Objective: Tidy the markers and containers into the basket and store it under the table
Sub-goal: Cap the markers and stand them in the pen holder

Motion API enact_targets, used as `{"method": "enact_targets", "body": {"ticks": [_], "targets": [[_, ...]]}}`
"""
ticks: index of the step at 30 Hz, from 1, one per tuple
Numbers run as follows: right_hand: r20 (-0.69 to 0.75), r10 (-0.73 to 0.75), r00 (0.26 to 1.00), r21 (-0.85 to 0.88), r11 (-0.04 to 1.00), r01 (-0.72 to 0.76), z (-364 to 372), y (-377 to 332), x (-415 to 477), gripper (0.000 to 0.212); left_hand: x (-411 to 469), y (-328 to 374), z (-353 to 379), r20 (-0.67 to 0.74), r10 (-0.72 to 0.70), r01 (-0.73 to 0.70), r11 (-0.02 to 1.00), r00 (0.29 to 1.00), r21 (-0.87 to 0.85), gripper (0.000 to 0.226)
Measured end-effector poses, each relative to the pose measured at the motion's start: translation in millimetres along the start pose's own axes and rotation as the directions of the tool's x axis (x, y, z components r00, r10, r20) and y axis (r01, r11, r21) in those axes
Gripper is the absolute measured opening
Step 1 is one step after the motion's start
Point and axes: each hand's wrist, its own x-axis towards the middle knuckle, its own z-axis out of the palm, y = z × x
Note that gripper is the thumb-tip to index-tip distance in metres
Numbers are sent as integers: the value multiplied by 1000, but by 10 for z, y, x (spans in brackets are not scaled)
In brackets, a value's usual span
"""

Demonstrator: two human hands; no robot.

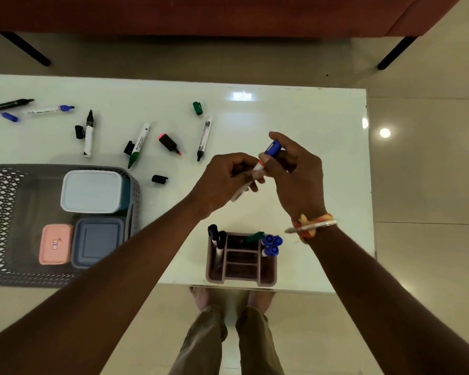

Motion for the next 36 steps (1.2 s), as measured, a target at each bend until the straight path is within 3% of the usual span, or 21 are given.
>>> {"method": "enact_targets", "body": {"ticks": [4, 8, 12, 21, 24, 29, 33, 36], "targets": [[-36, -147, 989, -52, 988, 145, -154, -212, -548, 41, -71, -67, -284, -35, -110, 106, 990, 993, -89, 31], [51, -260, 964, -124, 956, 265, -218, -192, -986, 42, -198, -217, -462, -160, -188, 160, 971, 969, -177, 53], [132, -317, 939, -247, 907, 341, -108, -37, -1130, 40, -352, -347, -416, -159, -214, 186, 967, 964, -175, 54], [408, -383, 828, -493, 671, 554, 197, 244, -1130, 32, -395, -395, -390, -227, -240, 199, 962, 944, -187, 55], [405, -326, 854, -507, 697, 506, 199, 251, -1107, 39, -359, -429, -496, -270, -251, 204, 960, 929, -191, 36], [262, -218, 940, -379, 873, 309, 127, 36, -881, 40, -299, -487, -693, -460, -214, 155, 974, 862, -163, 21], [127, -206, 970, -359, 902, 239, 151, -159, -507, 27, -235, -638, -891, -578, -177, 152, 984, 797, -91, 24], [221, -97, 971, -495, 846, 197, 297, -125, -85, 14, -175, -761, -1005, -606, -124, 178, 983, 786, 31, 22]]}}
